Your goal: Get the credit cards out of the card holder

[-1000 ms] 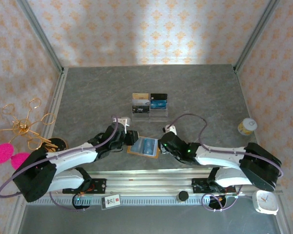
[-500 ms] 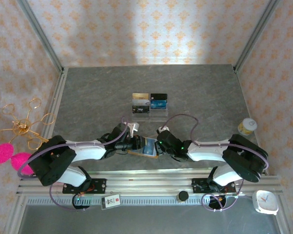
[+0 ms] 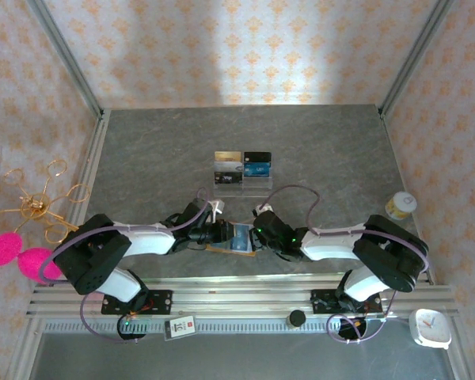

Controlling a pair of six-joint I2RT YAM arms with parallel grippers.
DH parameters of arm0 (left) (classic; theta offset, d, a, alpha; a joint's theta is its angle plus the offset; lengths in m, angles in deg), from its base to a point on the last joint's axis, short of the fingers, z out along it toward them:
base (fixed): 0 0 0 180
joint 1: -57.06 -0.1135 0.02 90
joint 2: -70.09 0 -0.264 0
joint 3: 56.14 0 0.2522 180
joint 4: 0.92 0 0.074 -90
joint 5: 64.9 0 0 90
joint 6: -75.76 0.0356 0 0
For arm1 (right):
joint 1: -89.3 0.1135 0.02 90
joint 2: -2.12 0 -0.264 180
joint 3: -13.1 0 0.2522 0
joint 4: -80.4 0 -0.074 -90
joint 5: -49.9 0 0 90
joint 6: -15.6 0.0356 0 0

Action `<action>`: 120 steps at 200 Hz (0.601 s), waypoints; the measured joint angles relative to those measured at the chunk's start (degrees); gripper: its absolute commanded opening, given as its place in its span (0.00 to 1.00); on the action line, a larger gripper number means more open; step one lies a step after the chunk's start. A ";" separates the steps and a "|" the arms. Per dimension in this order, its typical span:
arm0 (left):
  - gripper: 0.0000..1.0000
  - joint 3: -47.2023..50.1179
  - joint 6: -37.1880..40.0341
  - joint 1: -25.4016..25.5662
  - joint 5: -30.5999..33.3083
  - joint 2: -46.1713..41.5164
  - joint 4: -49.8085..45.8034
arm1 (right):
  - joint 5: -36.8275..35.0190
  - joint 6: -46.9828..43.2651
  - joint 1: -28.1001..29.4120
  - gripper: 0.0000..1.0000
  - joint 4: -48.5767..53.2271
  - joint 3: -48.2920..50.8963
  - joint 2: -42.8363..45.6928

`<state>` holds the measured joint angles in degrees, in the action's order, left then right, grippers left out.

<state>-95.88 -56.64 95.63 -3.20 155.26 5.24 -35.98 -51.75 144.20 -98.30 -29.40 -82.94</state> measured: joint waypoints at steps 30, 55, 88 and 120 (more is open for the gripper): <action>0.23 -0.33 0.02 0.00 0.11 0.26 0.00 | 0.00 0.00 -0.11 0.06 -0.66 0.00 -0.46; 0.19 -0.24 -0.02 -0.02 0.24 0.24 0.02 | 0.00 0.02 -0.26 0.06 -1.88 0.02 -1.01; 0.18 0.07 -0.39 -0.11 0.22 0.20 0.35 | 0.00 0.07 -0.33 0.05 -2.60 0.13 -1.31; 0.00 1.51 -1.62 -0.74 0.17 -0.07 1.81 | 0.00 0.24 -0.33 0.04 -2.97 0.28 -1.27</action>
<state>-94.37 -58.25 94.88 -3.02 155.19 7.06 -35.98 -51.51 143.87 -101.28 -29.11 -84.20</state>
